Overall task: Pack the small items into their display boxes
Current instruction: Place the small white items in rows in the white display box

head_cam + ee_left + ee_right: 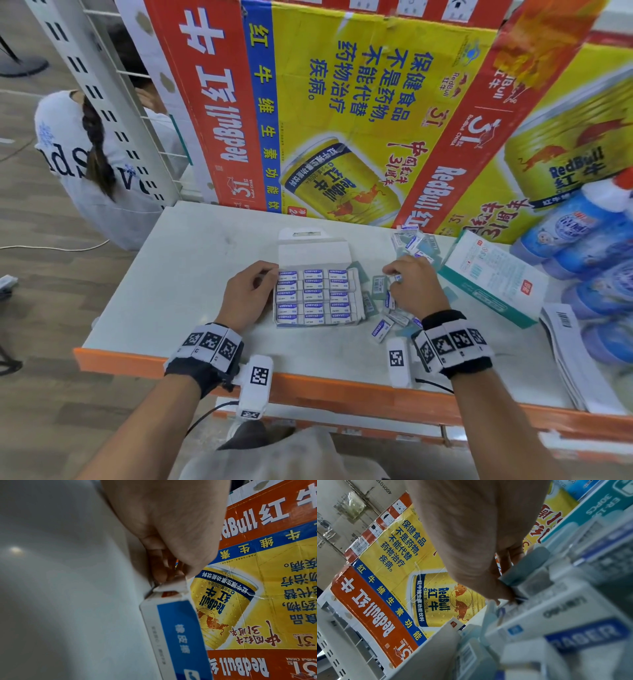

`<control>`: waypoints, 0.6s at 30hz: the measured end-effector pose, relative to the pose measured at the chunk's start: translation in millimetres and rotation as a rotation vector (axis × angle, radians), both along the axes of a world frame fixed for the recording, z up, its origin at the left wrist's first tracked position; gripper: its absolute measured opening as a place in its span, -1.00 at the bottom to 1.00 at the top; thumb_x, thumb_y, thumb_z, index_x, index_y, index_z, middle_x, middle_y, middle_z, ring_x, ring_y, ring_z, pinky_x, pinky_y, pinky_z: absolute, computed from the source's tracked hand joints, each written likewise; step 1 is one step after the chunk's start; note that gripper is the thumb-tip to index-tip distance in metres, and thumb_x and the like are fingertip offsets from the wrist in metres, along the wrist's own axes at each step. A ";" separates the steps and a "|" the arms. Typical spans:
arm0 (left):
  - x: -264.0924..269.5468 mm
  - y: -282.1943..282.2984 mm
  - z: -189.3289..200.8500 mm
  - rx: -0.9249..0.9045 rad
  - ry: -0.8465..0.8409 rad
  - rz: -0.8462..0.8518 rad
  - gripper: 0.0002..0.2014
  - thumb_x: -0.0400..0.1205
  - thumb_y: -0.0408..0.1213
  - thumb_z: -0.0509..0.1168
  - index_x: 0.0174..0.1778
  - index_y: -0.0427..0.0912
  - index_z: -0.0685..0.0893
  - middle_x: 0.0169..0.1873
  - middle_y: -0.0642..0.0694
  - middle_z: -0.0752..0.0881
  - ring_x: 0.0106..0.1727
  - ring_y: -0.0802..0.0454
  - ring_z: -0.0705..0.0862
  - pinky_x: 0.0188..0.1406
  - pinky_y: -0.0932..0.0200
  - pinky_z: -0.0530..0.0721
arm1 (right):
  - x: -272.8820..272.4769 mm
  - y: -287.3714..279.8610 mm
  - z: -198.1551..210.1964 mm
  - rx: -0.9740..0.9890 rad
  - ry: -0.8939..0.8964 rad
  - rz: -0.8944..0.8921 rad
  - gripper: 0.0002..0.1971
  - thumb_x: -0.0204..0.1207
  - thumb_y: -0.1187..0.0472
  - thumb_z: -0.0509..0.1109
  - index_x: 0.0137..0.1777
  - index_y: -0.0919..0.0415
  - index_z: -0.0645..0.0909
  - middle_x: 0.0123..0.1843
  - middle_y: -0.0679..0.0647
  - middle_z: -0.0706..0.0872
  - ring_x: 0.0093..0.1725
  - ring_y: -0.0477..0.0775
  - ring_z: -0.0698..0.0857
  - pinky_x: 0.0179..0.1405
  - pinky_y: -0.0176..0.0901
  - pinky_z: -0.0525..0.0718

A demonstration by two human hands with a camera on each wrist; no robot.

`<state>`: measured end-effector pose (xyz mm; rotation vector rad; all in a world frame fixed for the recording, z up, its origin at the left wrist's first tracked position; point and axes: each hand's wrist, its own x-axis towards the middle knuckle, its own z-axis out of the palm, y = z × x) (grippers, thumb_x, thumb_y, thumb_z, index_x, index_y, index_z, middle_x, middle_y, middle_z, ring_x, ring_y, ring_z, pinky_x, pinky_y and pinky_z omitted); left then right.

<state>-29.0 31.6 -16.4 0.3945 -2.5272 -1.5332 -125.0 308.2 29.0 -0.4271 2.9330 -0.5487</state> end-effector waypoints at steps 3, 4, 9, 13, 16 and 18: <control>0.2 -1.1 0.2 -0.018 0.002 -0.009 -0.85 0.70 -0.17 0.22 -0.08 0.11 0.68 -0.17 0.22 0.77 -0.14 0.39 0.68 -0.24 0.58 0.49 | 1.7 -3.2 0.0 0.008 0.003 0.001 -0.60 0.40 0.53 0.27 0.16 0.22 0.71 0.12 0.15 0.70 0.22 0.19 0.49 0.25 -0.04 0.51; 0.3 -1.3 -0.3 -0.021 0.003 -0.011 -0.86 0.70 -0.18 0.22 -0.08 0.10 0.68 -0.18 0.20 0.78 -0.14 0.37 0.68 -0.24 0.57 0.49 | 2.3 -4.3 0.2 0.011 0.006 -0.001 -0.60 0.40 0.55 0.26 0.14 0.21 0.71 0.09 0.15 0.70 0.20 0.20 0.49 0.23 -0.01 0.52; -0.3 -1.4 -3.6 -0.001 0.016 -0.021 -0.86 0.70 -0.18 0.21 -0.08 0.07 0.68 -0.20 0.14 0.78 -0.19 0.32 0.68 -0.30 0.54 0.51 | 3.2 -6.7 2.8 0.015 0.012 -0.018 -0.72 0.40 0.53 0.30 -0.07 0.20 0.72 -0.03 0.20 0.62 0.12 0.23 0.48 0.08 0.00 0.48; -0.8 -2.4 -6.0 -0.012 0.008 -0.035 -0.87 0.70 -0.16 0.20 -0.06 0.06 0.66 -0.20 0.15 0.77 -0.18 0.31 0.68 -0.27 0.49 0.52 | 5.1 -4.9 5.3 -0.067 0.024 -0.073 -0.81 0.45 0.49 0.30 -0.10 0.23 0.66 -0.05 0.12 0.52 0.04 0.14 0.50 0.07 -0.07 0.52; -0.7 -3.6 -6.3 -0.036 0.008 -0.052 -0.87 0.71 -0.15 0.18 -0.05 0.05 0.64 -0.19 0.15 0.75 -0.15 0.29 0.68 -0.23 0.49 0.51 | 8.4 -5.3 9.7 -0.215 0.081 -0.155 -0.84 0.48 0.46 0.29 -0.17 0.19 0.59 -0.05 0.11 0.56 -0.08 0.07 0.56 -0.09 -0.31 0.51; -0.4 -3.7 -6.9 -0.047 0.014 -0.069 -0.85 0.72 -0.15 0.17 -0.01 0.00 0.64 -0.17 0.12 0.75 -0.14 0.25 0.67 -0.21 0.49 0.49 | 11.8 -7.6 14.9 -0.346 0.127 -0.207 -0.83 0.49 0.45 0.28 -0.20 0.17 0.56 -0.08 0.12 0.59 -0.15 0.02 0.58 -0.20 -0.53 0.48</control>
